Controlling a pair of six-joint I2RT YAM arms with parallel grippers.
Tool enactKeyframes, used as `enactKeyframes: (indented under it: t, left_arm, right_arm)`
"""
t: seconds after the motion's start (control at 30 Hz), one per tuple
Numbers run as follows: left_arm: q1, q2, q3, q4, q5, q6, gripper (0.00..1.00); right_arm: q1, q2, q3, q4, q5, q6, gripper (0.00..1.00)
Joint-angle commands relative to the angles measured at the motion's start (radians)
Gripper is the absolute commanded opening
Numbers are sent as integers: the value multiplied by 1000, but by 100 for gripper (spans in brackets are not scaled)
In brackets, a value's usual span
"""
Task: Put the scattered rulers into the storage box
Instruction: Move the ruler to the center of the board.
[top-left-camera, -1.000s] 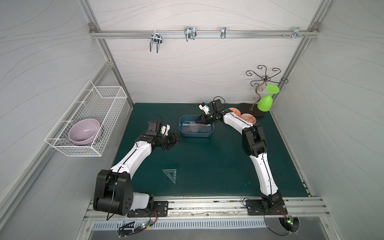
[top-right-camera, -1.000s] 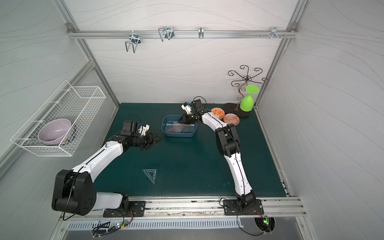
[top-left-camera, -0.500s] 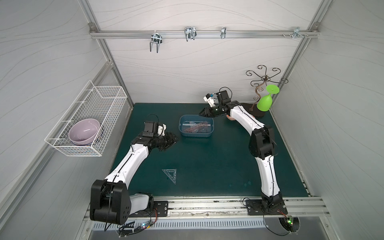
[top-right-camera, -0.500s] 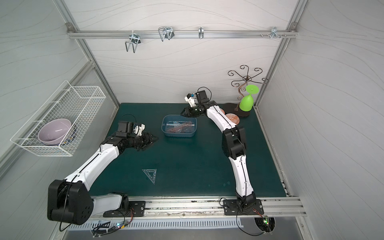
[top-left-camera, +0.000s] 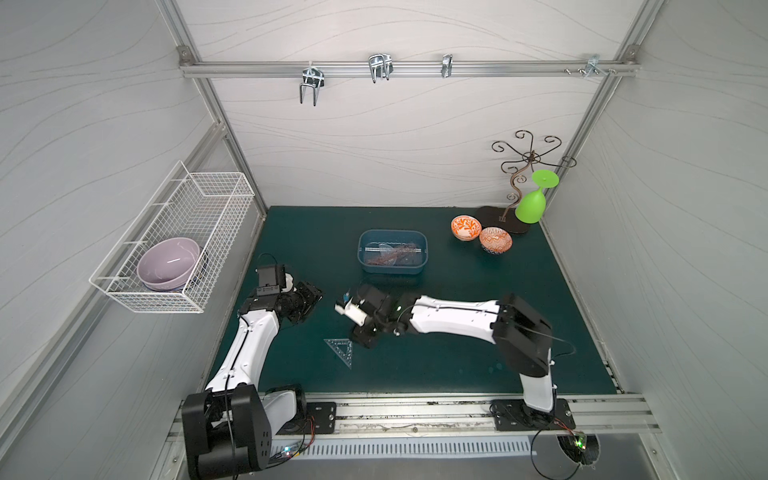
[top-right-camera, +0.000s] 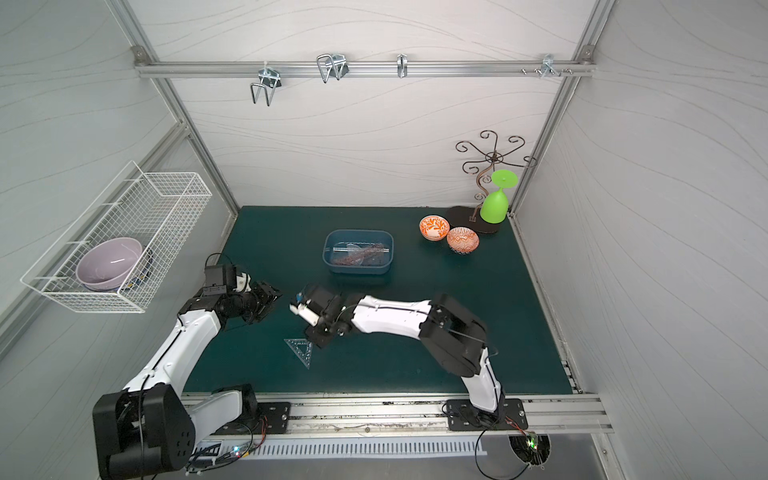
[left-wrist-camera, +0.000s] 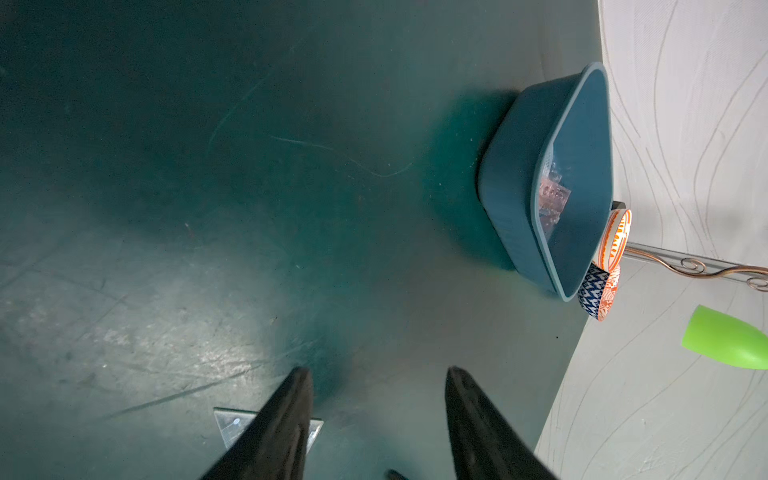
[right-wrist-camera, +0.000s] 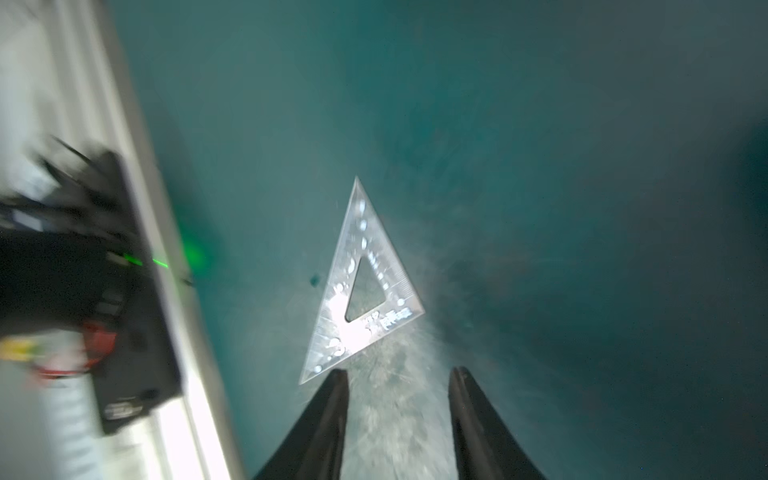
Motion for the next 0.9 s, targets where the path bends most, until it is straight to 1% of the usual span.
enactKeyframes:
  t: [0.0, 0.1, 0.27, 0.47, 0.63, 0.73, 0.87]
  left_arm:
    - [16, -8, 35, 29, 28, 0, 56]
    - [22, -26, 33, 21, 14, 10, 56]
    - [29, -25, 25, 22, 23, 12, 56]
    - [37, -9, 24, 33, 43, 10, 56]
    - [44, -5, 19, 37, 61, 12, 56]
    - [46, -5, 13, 43, 68, 10, 56]
    - [46, -3, 11, 49, 74, 7, 56]
  right_arm:
    - [-4, 46, 61, 10, 129, -32, 53]
    - [-4, 81, 92, 9, 108, -26, 55]
    - [-1, 132, 130, 6, 73, -20, 57]
    - [27, 180, 169, -18, 94, -41, 61]
    - [43, 199, 158, -39, 153, -69, 65]
    - [60, 209, 146, -64, 243, -100, 69]
    - [65, 178, 86, -62, 333, -108, 69]
